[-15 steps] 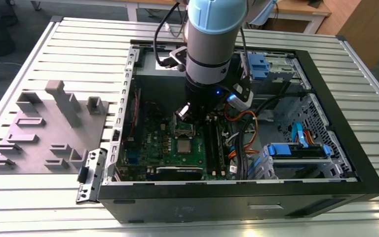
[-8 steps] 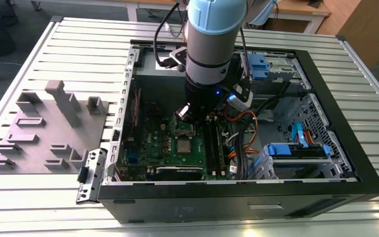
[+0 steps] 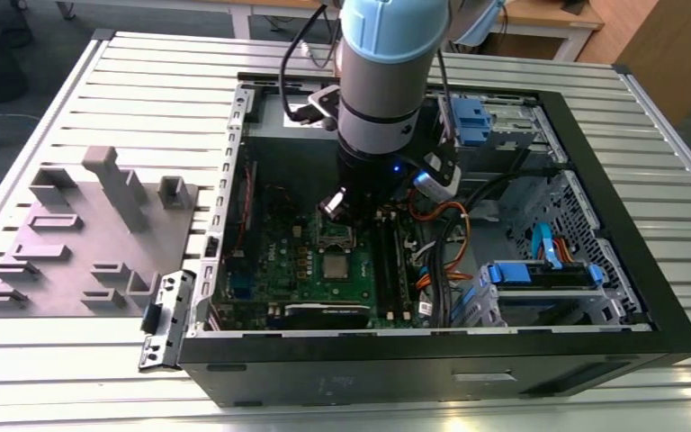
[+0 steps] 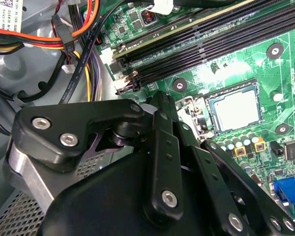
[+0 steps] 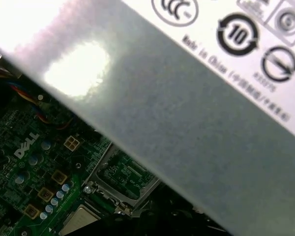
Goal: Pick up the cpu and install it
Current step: 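Close the cpu cover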
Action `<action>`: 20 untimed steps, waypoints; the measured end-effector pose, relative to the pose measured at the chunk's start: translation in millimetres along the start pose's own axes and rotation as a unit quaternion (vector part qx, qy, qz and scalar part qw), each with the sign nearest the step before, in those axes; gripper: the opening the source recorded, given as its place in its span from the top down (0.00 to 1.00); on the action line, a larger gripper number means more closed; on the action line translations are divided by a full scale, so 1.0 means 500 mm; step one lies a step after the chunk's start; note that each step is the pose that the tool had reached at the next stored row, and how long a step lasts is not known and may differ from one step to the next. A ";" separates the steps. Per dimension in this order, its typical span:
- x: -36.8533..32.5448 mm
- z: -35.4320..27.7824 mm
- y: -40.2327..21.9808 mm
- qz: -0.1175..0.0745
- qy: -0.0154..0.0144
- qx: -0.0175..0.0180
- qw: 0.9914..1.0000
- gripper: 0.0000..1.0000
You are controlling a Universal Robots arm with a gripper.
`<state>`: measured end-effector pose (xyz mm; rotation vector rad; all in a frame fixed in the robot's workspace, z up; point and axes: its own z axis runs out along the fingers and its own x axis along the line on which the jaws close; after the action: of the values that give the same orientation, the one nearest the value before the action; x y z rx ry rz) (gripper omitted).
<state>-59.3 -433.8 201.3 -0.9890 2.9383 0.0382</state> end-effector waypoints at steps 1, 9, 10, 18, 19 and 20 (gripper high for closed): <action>0.000 -0.001 0.000 0.000 0.000 0.000 1.000 0.89; 0.001 -0.011 -0.001 0.000 0.000 0.000 1.000 0.89; 0.001 -0.013 -0.002 0.000 0.000 0.000 1.000 0.89; 0.006 -0.018 -0.009 0.000 0.000 0.000 1.000 0.89; 0.007 -0.019 -0.010 0.000 0.000 0.000 1.000 0.89; 0.008 -0.019 -0.011 0.000 0.000 0.000 1.000 0.89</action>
<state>-59.3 -441.0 210.5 -0.9890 2.9384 0.0380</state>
